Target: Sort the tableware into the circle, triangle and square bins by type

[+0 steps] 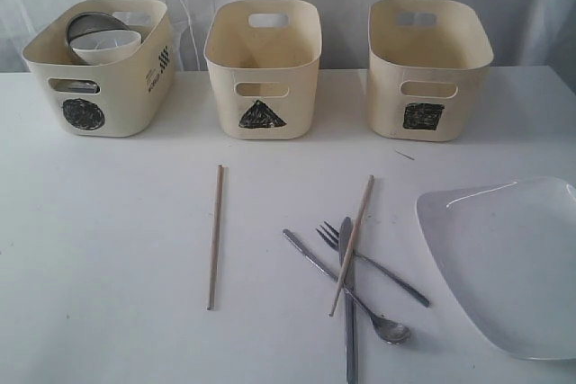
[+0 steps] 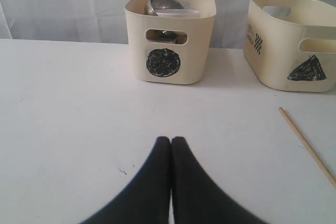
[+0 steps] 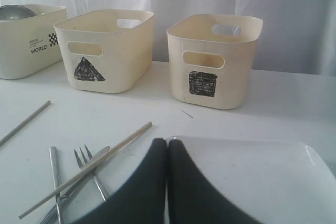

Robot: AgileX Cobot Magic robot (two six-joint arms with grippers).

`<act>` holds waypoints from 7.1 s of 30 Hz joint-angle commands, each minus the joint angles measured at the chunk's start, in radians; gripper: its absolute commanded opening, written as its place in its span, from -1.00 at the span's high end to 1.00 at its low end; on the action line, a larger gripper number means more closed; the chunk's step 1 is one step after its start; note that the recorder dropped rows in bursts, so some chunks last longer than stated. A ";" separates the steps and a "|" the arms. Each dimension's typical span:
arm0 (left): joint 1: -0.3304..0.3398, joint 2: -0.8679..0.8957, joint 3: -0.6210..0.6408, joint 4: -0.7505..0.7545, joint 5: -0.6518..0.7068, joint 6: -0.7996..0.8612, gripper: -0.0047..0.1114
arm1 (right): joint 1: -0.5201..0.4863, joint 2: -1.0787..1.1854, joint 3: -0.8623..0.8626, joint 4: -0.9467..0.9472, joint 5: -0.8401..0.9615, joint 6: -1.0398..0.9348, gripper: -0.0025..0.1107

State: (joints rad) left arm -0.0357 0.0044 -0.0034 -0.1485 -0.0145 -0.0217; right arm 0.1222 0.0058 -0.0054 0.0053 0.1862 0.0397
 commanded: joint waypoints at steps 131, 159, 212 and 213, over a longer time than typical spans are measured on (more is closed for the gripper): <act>0.003 -0.004 0.003 0.000 0.001 0.000 0.92 | 0.621 2.186 -1.769 -0.190 0.726 0.638 0.19; 0.003 -0.004 0.003 0.000 0.001 0.000 0.92 | 0.584 2.324 -1.824 -0.072 0.774 0.514 0.73; 0.003 -0.004 0.003 0.000 0.001 0.000 0.92 | 0.146 2.226 -1.833 -0.274 -0.257 0.696 0.71; 0.003 -0.004 0.003 0.000 0.001 0.000 0.92 | 0.146 2.226 -1.833 -0.274 -0.249 0.696 0.62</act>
State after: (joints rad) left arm -0.0357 0.0044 -0.0034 -0.1421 -0.0103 -0.0217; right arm 0.2729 2.2305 -1.8225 -0.2566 -0.0839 0.7407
